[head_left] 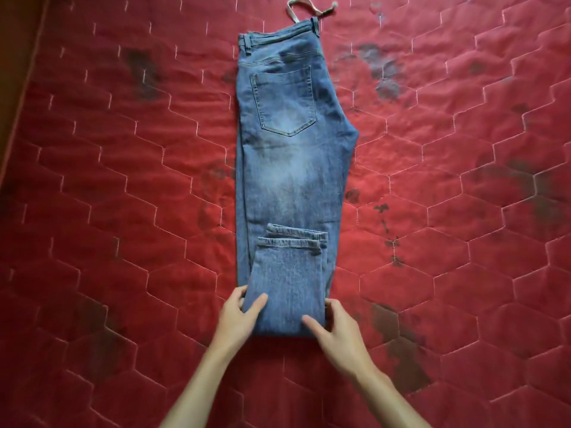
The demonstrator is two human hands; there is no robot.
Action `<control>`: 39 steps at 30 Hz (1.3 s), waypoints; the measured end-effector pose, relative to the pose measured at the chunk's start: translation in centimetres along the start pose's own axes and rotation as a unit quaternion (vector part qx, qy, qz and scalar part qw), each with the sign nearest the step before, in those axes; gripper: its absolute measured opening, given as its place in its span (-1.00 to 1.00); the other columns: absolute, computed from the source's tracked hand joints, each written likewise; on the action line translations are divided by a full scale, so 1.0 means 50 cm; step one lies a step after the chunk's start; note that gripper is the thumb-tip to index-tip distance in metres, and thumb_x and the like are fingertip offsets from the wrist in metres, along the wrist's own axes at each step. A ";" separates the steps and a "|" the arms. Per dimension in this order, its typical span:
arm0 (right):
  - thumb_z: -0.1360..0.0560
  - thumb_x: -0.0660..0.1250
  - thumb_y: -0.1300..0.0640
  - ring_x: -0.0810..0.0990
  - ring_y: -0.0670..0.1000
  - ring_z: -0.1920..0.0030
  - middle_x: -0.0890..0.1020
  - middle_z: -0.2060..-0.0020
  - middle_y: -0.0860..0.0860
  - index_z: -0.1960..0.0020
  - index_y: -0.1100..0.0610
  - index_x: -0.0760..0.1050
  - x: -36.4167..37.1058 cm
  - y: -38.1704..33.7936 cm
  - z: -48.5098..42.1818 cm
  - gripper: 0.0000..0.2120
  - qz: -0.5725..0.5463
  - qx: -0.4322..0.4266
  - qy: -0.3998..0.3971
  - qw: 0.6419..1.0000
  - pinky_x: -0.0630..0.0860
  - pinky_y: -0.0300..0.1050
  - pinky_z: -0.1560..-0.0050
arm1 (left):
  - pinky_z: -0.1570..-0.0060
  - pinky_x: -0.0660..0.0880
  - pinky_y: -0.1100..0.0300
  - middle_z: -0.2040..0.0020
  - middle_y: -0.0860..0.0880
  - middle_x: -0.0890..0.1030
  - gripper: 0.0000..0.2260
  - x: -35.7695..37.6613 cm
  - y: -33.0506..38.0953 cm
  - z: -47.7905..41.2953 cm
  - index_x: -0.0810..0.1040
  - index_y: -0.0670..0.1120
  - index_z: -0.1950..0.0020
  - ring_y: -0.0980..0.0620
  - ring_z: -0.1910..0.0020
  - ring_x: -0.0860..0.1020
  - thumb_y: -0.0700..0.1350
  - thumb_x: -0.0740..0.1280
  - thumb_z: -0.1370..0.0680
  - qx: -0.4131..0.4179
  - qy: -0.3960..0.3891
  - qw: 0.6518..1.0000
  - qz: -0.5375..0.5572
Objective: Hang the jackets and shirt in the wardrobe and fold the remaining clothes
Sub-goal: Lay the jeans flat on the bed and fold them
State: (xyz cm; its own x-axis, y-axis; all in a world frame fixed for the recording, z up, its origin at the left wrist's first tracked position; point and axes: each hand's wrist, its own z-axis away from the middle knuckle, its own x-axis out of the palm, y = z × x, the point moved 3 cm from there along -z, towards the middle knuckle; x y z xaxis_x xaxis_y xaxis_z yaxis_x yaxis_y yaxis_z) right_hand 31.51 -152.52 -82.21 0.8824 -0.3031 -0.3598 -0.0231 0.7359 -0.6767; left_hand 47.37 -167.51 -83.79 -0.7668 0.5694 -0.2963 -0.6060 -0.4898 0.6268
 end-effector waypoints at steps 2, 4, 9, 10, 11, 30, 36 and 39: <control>-0.51 0.44 0.07 0.61 -0.16 -0.06 0.62 -0.03 -0.17 -0.13 -0.06 0.41 0.012 -0.003 0.005 -0.72 0.000 -0.008 -0.009 1.000 0.49 -0.29 -0.07 | 0.16 0.58 0.31 0.11 0.00 0.73 -0.69 -0.005 0.003 0.011 0.53 -0.03 -0.09 0.00 0.02 0.70 -0.18 0.56 -0.43 -0.029 -0.035 0.998 0.042; -0.52 0.41 0.14 0.60 -0.14 -0.11 0.61 -0.07 -0.17 -0.20 -0.10 0.39 0.010 -0.013 -0.001 -0.66 -0.004 -0.014 0.002 1.000 0.46 -0.29 -0.10 | 0.14 0.60 0.23 0.06 -0.04 0.74 -0.35 -0.011 0.013 0.021 0.50 -0.04 -0.19 -0.02 0.02 0.71 0.01 0.69 -0.19 -0.045 -0.080 0.992 0.083; -0.47 0.47 0.18 0.58 -0.23 -0.05 0.61 -0.05 -0.21 -0.17 -0.15 0.44 -0.014 -0.032 -0.012 -0.61 0.003 -0.056 0.087 0.995 0.44 -0.36 -0.11 | 0.14 0.63 0.14 0.02 -0.10 0.73 -0.15 -0.004 0.024 0.046 0.46 -0.05 -0.22 -0.08 0.03 0.71 0.07 0.70 -0.01 -0.054 -0.095 0.989 0.102; -0.45 0.49 0.17 0.59 -0.22 -0.02 0.62 -0.01 -0.22 -0.12 -0.15 0.46 -0.016 -0.031 -0.011 -0.64 0.003 -0.054 0.094 0.994 0.45 -0.37 -0.07 | 0.17 0.62 0.18 0.04 -0.09 0.74 -0.22 -0.001 0.021 0.047 0.48 -0.08 -0.19 -0.05 0.05 0.71 0.03 0.71 -0.06 -0.057 -0.083 0.990 0.100; -0.44 0.50 0.16 0.59 -0.22 0.01 0.62 0.03 -0.22 -0.06 -0.15 0.48 -0.014 -0.026 -0.011 -0.68 0.005 -0.049 0.094 0.994 0.46 -0.37 -0.04 | 0.19 0.61 0.22 0.05 -0.08 0.74 -0.33 0.003 0.015 0.046 0.50 -0.11 -0.16 -0.02 0.07 0.71 -0.05 0.70 -0.15 -0.059 -0.068 0.992 0.093; -0.45 0.36 -0.04 0.48 0.04 0.05 0.50 0.14 -0.05 0.33 0.07 0.47 -0.004 -0.012 0.017 -0.75 0.135 0.155 0.046 0.978 0.32 -0.10 0.03 | 0.05 0.41 0.13 0.24 0.07 0.54 -0.74 -0.036 -0.030 0.067 0.59 0.00 0.33 0.01 0.17 0.55 0.11 0.56 -0.38 0.032 0.125 0.961 -0.245; -0.28 0.36 0.05 0.57 0.06 0.36 0.55 0.41 -0.04 0.25 0.07 0.38 -0.007 -0.032 0.030 -0.83 -0.059 0.182 0.057 0.980 0.57 0.15 0.16 | 0.10 0.54 0.05 0.23 -0.02 0.68 -0.81 -0.038 -0.007 0.054 0.56 -0.04 0.14 -0.07 0.14 0.67 -0.04 0.55 -0.43 -0.057 0.044 0.992 -0.108; -0.33 0.36 0.20 0.57 0.03 0.44 0.63 0.39 0.04 -0.10 -0.18 0.41 -0.026 -0.041 0.030 -0.57 -0.154 0.144 0.009 0.977 0.61 0.14 0.28 | 0.07 0.64 -0.06 0.23 -0.08 0.73 -0.67 -0.049 0.023 0.049 0.47 0.04 -0.12 -0.08 0.20 0.72 -0.22 0.51 -0.47 -0.076 -0.023 0.996 -0.033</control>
State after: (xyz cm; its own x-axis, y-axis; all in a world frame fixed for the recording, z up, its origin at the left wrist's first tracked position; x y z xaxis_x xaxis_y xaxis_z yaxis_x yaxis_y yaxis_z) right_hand 31.13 -152.75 -79.40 0.8182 -0.5462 -0.1797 0.3788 0.7471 -0.5462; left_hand 49.08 -167.87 -80.56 -0.7160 0.6319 -0.2967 -0.6822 -0.5433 0.4893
